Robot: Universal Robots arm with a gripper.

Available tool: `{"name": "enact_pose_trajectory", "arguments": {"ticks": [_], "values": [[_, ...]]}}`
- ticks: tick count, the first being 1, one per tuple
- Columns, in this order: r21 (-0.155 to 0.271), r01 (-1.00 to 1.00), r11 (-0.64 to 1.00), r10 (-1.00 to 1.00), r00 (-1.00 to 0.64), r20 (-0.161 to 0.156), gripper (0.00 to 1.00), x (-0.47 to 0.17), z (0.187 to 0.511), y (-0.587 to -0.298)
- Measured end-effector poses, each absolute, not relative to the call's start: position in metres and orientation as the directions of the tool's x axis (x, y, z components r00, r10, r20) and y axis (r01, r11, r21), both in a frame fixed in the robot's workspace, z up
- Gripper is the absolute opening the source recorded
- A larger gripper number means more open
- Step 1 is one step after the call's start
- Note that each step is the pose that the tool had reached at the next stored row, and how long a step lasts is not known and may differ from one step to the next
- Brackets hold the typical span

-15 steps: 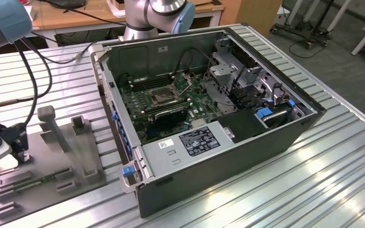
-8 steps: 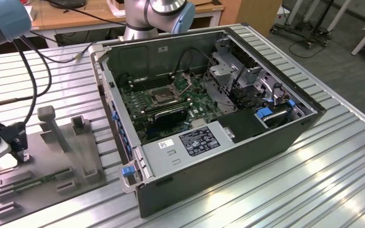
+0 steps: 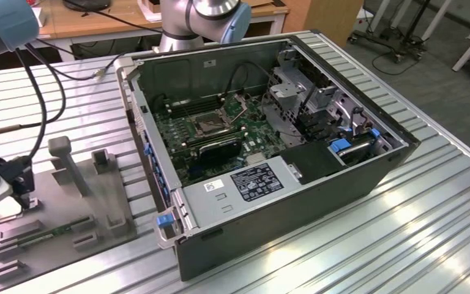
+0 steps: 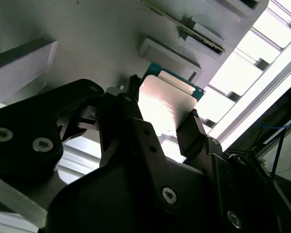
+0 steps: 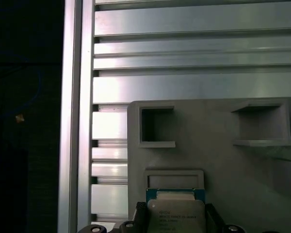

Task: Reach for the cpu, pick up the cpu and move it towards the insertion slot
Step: 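Pick up the cpu and move it towards the insertion slot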

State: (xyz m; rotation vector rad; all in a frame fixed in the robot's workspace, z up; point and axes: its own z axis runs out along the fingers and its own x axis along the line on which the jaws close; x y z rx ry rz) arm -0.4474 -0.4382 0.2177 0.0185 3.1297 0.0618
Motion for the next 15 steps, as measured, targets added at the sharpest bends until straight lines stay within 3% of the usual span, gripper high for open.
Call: {"name": "enact_pose_trajectory", "arguments": {"ticks": [15], "values": [[0.039,0.012,0.999,0.012,-1.0,-0.011,0.55,-0.4474,0.2256,-0.4383]]}}
